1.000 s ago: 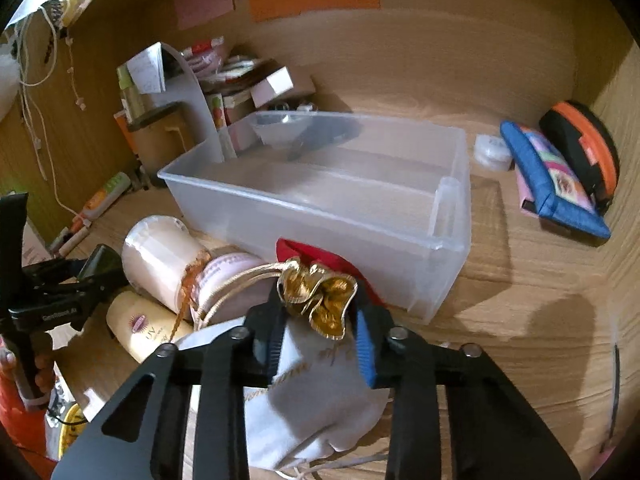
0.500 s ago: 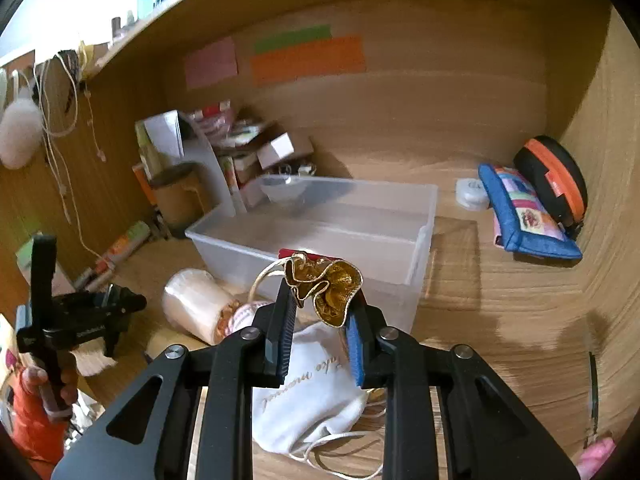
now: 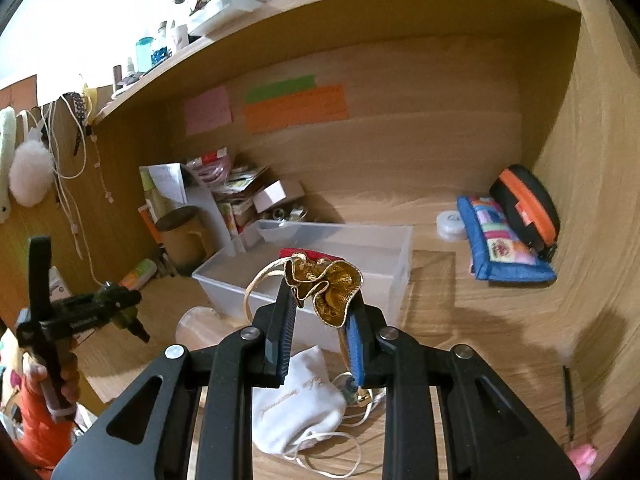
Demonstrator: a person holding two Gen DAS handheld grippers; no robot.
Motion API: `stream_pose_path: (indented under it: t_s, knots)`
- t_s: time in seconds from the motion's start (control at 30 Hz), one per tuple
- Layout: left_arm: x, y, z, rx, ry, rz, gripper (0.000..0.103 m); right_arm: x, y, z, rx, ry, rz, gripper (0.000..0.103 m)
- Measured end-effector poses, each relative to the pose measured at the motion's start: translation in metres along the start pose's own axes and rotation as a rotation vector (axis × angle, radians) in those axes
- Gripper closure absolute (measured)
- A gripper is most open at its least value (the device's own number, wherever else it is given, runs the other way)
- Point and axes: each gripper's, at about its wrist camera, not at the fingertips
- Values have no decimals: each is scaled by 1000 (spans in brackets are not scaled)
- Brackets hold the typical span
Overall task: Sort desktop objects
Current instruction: 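Grasp the dark green bottle with left gripper while right lifts red pouch by gold ribbon, then lower bottle and red pouch into the clear bin and open both grippers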
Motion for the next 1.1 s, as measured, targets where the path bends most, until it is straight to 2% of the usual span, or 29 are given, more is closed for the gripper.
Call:
stream_pose_path:
  t_s: [0.23, 0.33, 0.6, 0.87, 1.1]
  knots:
    - [40, 21, -6, -74, 23, 51, 62, 14, 10, -4, -8, 13, -10, 82]
    - [56, 30, -5, -100, 24, 76, 62, 20, 7, -7, -65, 29, -48, 82]
    - [93, 51, 10, -156, 22, 94, 62, 42, 10, 2, -21, 63, -59, 82]
    - [114, 72, 52, -185, -34, 107, 62, 63, 13, 40, 40, 49, -51, 82]
    - [115, 88, 97, -166, -99, 160, 62, 65, 19, 94, 97, -45, -23, 81]
Point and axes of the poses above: each gripper's, at about its wrist camera, not at the fingertips, and z roughly the way its jaws point, y to its right, x to its top, and after that the axes turned 9 degrees about -z, right-handed
